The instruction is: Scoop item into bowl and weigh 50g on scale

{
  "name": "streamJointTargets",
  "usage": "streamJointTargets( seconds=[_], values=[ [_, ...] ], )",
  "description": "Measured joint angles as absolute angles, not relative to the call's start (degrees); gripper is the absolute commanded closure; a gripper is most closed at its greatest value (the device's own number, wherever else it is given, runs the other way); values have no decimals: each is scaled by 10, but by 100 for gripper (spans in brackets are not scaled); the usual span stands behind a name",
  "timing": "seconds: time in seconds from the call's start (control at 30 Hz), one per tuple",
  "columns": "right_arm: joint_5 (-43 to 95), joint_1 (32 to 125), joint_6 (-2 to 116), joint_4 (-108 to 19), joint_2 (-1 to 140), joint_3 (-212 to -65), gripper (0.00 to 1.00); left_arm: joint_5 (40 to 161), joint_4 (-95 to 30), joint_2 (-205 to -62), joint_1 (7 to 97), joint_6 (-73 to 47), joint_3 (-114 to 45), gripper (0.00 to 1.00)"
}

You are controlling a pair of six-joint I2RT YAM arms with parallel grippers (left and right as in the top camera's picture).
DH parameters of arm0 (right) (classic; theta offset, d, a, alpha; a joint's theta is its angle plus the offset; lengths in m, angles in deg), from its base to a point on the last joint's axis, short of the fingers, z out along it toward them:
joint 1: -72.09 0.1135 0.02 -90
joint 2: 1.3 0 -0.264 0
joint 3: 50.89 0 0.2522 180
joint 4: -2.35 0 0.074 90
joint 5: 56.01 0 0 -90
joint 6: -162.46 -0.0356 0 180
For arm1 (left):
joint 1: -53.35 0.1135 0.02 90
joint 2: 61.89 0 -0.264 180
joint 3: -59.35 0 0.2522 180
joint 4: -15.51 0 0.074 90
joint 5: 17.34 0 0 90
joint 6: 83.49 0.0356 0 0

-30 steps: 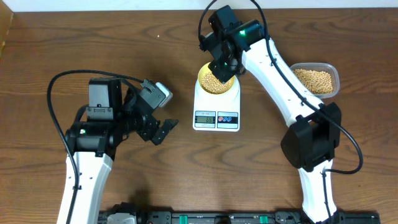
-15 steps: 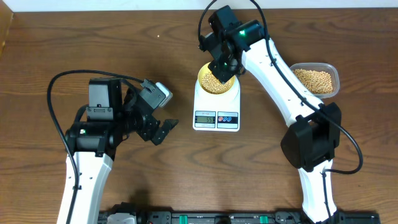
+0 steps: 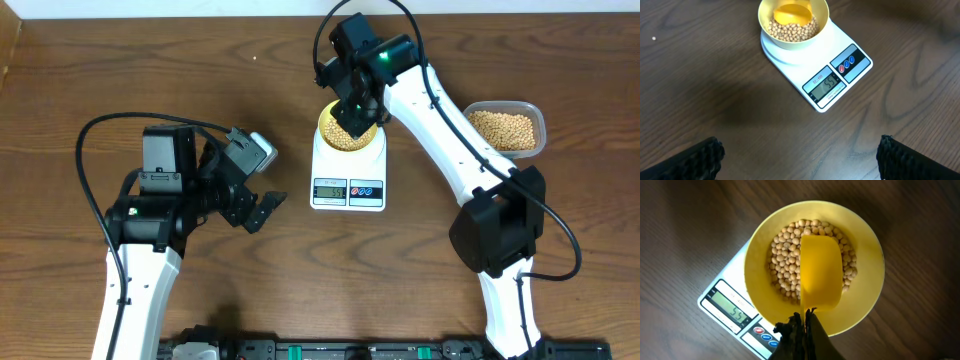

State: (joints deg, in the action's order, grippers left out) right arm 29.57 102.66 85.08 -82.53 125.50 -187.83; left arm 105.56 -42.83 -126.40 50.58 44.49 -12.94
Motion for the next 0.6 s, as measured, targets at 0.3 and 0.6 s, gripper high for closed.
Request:
streamJointTargets(
  seconds=[0.3, 0.6],
  values=[
    [283, 1027, 851, -835, 1255, -1878, 99, 1056, -428, -1264, 506, 445, -129, 1],
    [265, 1027, 851, -841, 1255, -1878, 99, 1056, -428, -1264, 506, 445, -129, 1]
  ],
)
